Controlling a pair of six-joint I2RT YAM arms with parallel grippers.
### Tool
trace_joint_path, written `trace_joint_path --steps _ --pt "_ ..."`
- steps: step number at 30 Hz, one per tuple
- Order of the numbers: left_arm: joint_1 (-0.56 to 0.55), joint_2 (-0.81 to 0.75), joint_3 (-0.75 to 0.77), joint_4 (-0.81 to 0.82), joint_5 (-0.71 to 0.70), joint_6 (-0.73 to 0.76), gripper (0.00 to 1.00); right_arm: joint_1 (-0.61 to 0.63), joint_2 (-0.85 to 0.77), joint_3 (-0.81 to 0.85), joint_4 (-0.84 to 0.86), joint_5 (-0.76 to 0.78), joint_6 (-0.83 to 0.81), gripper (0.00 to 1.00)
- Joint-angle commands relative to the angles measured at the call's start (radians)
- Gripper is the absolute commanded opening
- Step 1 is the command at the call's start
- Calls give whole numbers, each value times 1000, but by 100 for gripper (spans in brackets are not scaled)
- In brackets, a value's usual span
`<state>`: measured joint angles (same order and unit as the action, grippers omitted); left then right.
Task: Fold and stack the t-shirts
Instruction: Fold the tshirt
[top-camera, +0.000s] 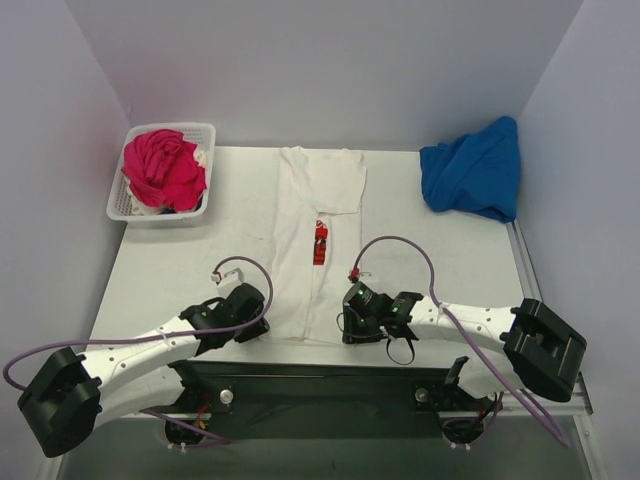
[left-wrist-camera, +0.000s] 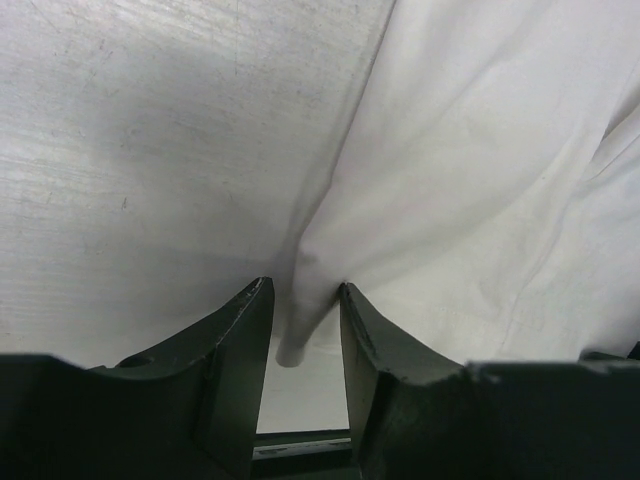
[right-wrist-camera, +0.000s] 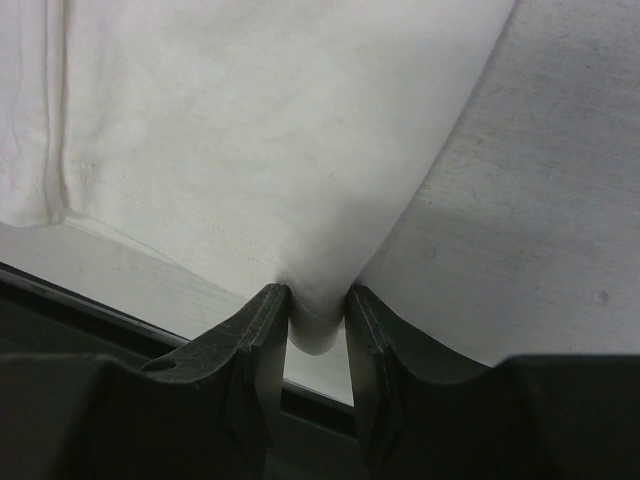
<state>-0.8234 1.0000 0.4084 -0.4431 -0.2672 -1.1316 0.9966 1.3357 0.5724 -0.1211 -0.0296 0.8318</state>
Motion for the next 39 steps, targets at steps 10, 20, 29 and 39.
trace_joint_path --steps 10,20,29,39 --pt "4 3 -33 -45 42 16 16 2 65 -62 -219 43 -7 28" --pt "3 25 6 -66 13 50 0 4 37 -62 -238 53 -2 0" --pt "-46 -158 12 -209 3 27 0 42 -99 -74 -302 0 4 0" --pt "-132 -299 -22 -221 -32 -25 0 109 -247 -71 -342 57 41 0"
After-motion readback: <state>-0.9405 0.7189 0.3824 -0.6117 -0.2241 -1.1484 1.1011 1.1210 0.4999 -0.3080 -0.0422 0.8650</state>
